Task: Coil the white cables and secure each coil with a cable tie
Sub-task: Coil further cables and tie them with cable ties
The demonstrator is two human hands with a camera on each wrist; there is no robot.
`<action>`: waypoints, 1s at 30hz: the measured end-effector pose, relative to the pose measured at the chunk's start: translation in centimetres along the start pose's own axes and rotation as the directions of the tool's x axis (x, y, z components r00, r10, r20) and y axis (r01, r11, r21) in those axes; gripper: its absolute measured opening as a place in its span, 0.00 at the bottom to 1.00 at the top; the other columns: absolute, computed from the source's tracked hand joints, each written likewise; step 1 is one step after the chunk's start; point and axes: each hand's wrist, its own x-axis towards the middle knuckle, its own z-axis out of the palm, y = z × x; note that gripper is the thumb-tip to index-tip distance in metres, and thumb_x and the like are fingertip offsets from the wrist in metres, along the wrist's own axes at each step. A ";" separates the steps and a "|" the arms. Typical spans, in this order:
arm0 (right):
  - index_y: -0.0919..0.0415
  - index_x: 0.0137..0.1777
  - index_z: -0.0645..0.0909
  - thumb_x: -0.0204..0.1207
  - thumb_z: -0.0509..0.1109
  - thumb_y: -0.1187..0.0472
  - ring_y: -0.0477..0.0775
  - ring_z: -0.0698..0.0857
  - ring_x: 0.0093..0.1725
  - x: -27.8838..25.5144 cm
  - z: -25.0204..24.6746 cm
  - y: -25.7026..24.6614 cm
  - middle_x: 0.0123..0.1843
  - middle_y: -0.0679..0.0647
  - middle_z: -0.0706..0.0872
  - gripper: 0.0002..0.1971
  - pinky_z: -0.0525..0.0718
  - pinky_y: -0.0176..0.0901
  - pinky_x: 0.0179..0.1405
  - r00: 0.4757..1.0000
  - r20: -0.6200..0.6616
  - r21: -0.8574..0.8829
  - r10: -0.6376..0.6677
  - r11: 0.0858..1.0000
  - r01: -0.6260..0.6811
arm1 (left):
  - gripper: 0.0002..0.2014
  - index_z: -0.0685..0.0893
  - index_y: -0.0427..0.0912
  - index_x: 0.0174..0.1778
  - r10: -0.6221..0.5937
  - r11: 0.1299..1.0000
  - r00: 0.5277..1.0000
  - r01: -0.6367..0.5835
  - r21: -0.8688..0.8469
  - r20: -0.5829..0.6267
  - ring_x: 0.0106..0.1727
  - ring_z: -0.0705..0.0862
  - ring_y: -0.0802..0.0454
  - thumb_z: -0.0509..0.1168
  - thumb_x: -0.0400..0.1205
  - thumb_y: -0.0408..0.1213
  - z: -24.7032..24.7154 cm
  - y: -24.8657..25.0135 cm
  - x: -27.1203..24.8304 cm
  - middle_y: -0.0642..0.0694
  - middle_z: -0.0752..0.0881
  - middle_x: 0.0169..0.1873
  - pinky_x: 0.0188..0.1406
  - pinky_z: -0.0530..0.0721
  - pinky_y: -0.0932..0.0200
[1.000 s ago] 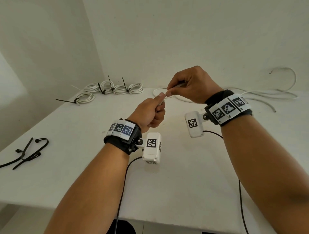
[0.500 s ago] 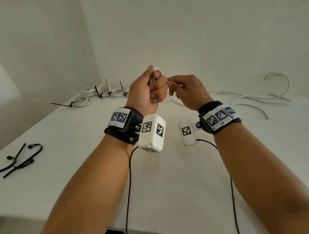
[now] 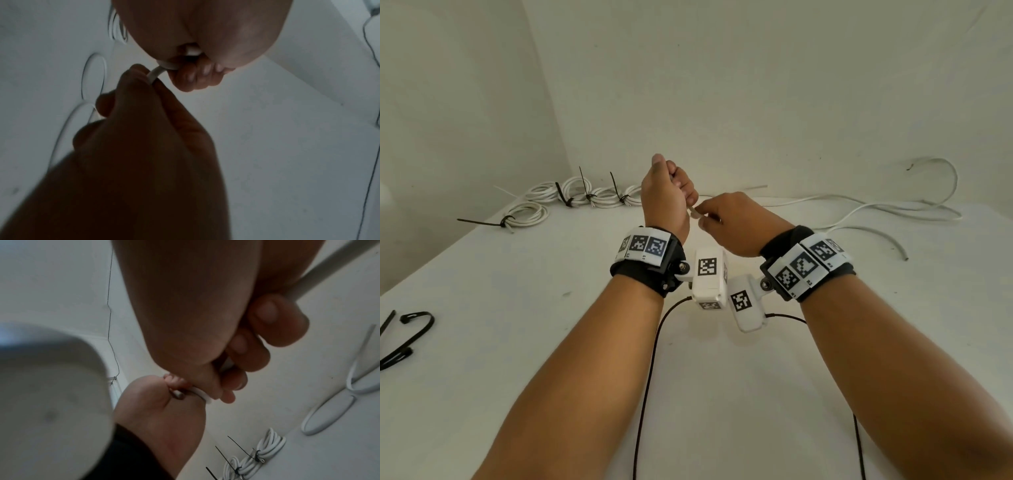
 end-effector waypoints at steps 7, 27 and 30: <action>0.59 0.57 0.85 0.87 0.60 0.55 0.40 0.78 0.37 -0.3 -0.5 0.0 0.42 0.48 0.85 0.13 0.72 0.37 0.37 0.989 0.141 -0.048 -0.035 0.998 0.042 | 0.19 0.66 0.43 0.34 0.170 0.894 0.979 -0.203 0.400 0.115 0.22 0.68 0.55 0.47 0.92 0.42 -1.3 -1.6 0.3 0.55 0.68 0.21 0.28 0.78 0.54; 0.57 0.44 0.90 0.72 0.80 0.58 0.45 0.83 0.32 -1.6 -4.5 1.6 0.35 0.45 0.89 0.04 0.79 0.32 0.31 0.963 -0.223 0.171 -0.152 0.966 0.192 | 0.23 0.70 0.41 0.27 -0.331 0.755 0.839 -0.039 0.654 0.433 0.17 0.62 0.54 0.47 0.90 0.37 -1.7 -1.3 -1.3 0.50 0.68 0.17 0.17 0.59 0.65; 0.56 0.44 0.89 0.74 0.79 0.56 0.48 0.83 0.33 -1.6 -4.7 2.3 0.34 0.40 0.87 0.05 0.79 0.31 0.33 0.930 -0.341 0.192 -0.134 0.959 0.209 | 0.28 0.68 0.45 0.26 -0.361 0.800 0.824 0.034 0.599 0.436 0.19 0.57 0.55 0.43 0.92 0.51 -1.3 -1.0 -1.3 0.54 0.63 0.17 0.20 0.55 0.65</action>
